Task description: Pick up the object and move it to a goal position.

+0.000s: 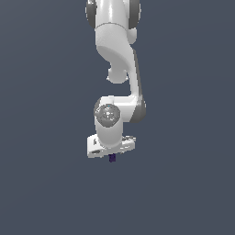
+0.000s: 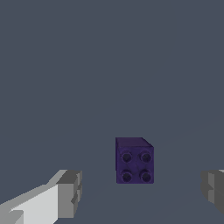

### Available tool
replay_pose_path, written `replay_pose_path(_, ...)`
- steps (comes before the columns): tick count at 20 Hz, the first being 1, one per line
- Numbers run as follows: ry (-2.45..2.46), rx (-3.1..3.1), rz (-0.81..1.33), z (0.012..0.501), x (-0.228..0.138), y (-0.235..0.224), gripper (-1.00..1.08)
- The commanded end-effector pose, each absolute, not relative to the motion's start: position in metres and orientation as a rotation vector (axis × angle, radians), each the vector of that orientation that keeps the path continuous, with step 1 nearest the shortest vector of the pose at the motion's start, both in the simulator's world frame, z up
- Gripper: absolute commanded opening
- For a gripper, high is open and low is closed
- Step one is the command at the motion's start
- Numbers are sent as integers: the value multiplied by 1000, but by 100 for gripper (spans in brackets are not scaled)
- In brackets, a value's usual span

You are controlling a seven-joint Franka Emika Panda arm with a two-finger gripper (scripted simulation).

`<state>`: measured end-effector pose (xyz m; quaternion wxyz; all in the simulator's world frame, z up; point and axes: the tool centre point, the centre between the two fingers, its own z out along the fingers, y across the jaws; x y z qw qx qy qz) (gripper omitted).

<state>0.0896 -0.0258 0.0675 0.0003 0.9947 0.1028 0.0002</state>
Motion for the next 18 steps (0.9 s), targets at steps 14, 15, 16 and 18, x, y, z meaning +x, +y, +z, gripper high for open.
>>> replay_pose_path(14,326,3125,0,22,90,-26,-100)
replay_pose_path(15,326,3125,0,22,90,-26,-100)
replay_pose_path(16,326,3125,0,22,90,-26,-100)
replay_pose_path(18,326,3125,0,22,90,-26,-100)
